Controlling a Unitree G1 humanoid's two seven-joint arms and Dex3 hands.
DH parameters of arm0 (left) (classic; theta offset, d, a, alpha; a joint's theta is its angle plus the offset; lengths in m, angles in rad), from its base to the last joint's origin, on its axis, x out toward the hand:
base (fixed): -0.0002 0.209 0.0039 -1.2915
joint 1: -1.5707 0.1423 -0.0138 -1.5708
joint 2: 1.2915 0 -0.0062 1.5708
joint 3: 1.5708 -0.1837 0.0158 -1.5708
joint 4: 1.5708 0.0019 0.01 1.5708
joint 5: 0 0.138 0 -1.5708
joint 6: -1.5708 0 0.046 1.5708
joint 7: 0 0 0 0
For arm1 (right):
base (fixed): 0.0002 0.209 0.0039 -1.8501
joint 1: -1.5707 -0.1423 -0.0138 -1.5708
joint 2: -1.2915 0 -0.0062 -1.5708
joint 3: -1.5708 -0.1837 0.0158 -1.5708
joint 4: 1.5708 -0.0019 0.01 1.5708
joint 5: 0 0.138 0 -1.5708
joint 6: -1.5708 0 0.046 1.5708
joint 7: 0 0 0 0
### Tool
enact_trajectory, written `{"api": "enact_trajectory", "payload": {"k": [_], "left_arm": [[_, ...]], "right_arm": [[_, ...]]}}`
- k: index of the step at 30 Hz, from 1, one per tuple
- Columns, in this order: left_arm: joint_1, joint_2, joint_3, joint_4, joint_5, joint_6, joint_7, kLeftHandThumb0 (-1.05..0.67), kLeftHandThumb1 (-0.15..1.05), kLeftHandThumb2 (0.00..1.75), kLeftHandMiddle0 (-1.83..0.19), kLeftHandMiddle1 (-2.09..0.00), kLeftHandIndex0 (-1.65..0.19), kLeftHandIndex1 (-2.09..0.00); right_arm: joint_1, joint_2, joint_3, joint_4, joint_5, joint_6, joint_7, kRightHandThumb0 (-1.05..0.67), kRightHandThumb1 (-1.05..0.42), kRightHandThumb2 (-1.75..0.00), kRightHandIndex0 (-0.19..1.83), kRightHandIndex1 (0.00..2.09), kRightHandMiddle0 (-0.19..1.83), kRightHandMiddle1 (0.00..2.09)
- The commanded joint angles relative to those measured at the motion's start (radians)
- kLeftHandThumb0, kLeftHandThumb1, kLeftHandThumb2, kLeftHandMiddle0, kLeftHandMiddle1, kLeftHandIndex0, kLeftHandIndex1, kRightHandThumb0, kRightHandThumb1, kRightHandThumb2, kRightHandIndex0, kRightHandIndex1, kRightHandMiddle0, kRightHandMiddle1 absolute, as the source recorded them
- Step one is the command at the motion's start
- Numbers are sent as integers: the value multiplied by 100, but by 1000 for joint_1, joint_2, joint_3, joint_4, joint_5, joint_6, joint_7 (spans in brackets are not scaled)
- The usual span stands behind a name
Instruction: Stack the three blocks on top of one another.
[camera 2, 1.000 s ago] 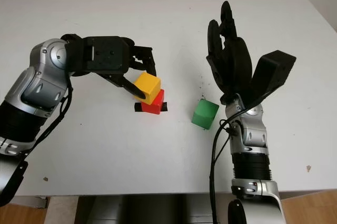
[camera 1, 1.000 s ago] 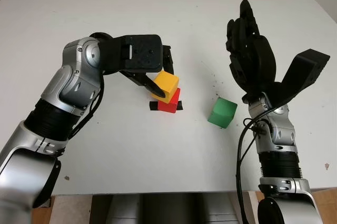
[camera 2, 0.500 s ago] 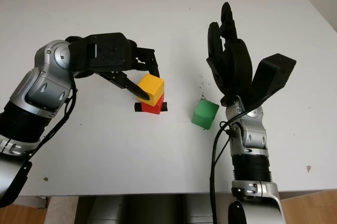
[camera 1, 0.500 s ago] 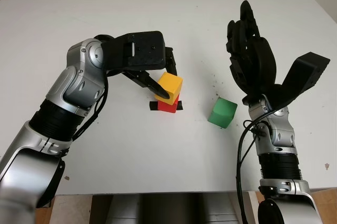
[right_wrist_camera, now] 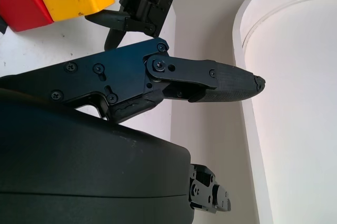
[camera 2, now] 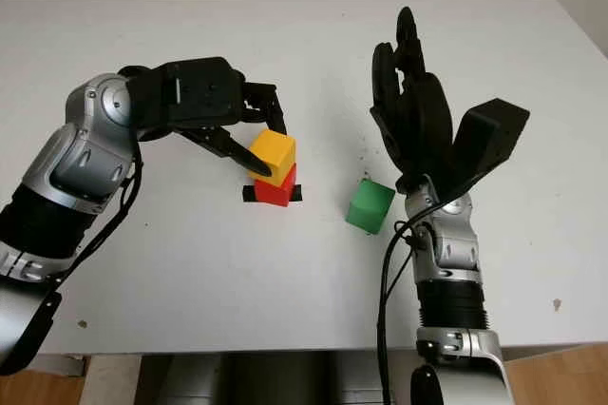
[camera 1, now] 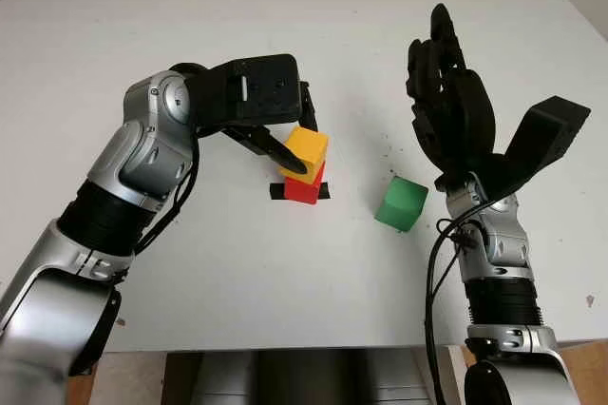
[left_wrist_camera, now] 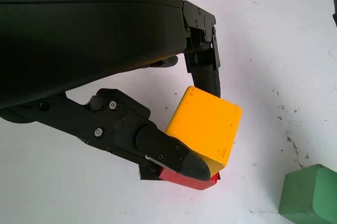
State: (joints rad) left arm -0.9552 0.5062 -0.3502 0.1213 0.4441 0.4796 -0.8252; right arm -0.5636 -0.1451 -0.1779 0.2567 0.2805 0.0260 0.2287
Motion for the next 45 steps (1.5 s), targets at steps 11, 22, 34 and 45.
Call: {"api": "enact_trajectory", "payload": {"k": [11, 22, 34, 45], "left_arm": [[-14, -11, -16, -25, 19, 49, 1, -34, 102, 5, -23, -5, -37, -198], [-10, -21, -17, -73, -3, 123, -3, -71, 98, 5, -5, -22, 1, -54], [-12, -9, -30, -88, 3, 132, -12, -89, 101, 6, 16, -3, 18, -3], [20, 34, 43, -148, -38, 102, -5, -90, 105, 45, 19, 0, 19, 0]], "right_arm": [[6, 0, -5, 1, 1, -14, 5, -69, -105, -51, -19, 0, -19, 0], [2, 1, -9, 11, 5, -29, 11, -69, -105, -51, -19, 0, -19, 0], [0, 0, -9, 5, 8, -18, 6, -70, -105, -50, -19, 0, -19, 0], [1, -3, -7, 2, 1, -17, 6, -69, -105, -49, -19, 0, -19, 0]]}}
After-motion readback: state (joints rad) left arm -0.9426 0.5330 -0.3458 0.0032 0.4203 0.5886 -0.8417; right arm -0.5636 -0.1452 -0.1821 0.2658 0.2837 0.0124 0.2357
